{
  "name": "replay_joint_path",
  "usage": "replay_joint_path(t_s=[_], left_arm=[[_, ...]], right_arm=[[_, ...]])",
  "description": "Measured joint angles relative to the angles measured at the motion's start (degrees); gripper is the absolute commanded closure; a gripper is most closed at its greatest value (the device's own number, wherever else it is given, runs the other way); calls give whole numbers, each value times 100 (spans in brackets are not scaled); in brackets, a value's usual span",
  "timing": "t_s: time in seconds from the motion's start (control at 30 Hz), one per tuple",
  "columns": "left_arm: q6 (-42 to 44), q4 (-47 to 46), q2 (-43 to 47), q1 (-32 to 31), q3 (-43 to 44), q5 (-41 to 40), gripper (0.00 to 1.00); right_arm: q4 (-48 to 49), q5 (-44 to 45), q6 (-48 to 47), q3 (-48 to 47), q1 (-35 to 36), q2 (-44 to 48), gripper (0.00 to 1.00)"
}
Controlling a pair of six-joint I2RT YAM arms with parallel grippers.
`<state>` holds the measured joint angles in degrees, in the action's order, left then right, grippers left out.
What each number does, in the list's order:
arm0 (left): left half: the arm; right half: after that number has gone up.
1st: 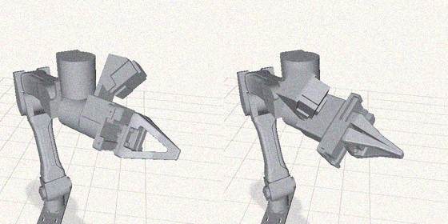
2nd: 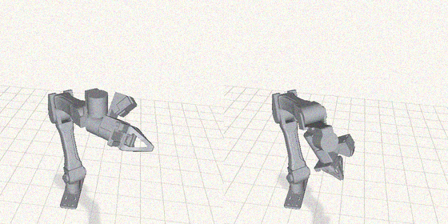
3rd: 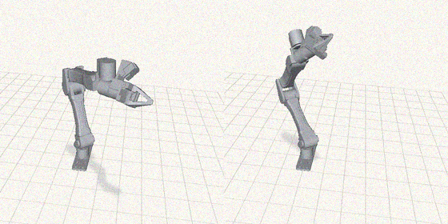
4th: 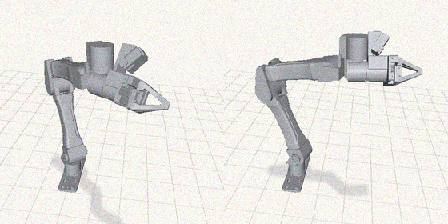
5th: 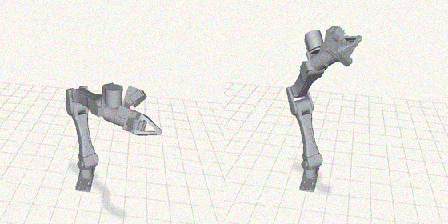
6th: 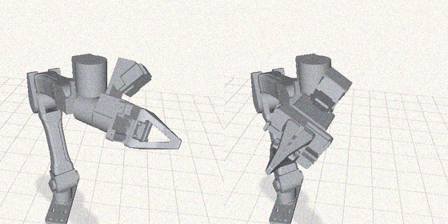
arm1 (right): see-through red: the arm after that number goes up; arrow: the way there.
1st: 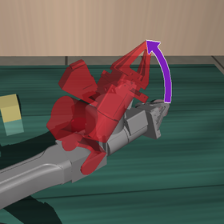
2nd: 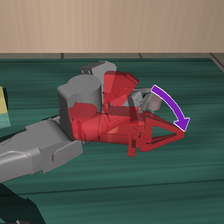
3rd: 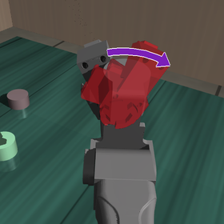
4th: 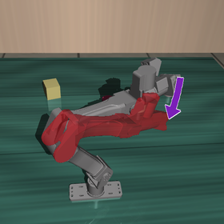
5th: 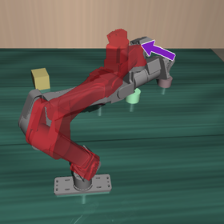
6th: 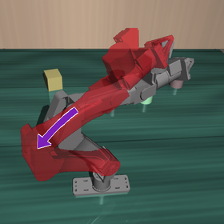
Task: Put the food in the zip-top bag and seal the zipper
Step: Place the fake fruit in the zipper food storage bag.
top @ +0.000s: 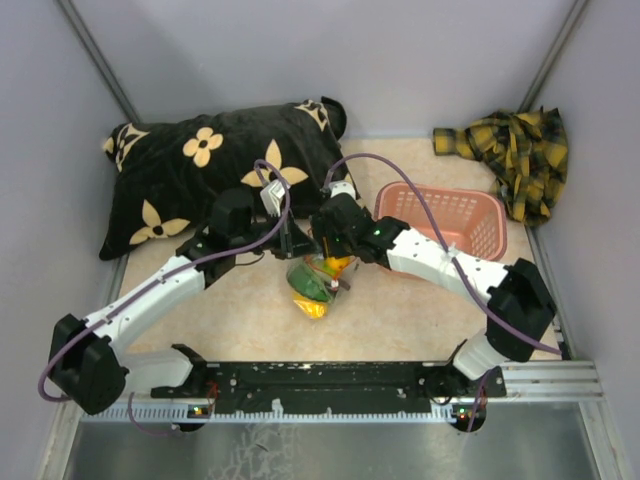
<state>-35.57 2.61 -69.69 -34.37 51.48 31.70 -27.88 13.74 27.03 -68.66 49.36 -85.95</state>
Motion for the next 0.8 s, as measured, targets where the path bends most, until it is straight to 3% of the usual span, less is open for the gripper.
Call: replay_joint_path(t_s=[0.3, 0.8], left_arm=[[140, 490, 293, -31, -111, -413, 100], [127, 577, 494, -57, -118, -549, 100]], right_arm=[[72, -33, 79, 0, 146, -179, 19], [-208, 2, 129, -168, 190, -136, 17]])
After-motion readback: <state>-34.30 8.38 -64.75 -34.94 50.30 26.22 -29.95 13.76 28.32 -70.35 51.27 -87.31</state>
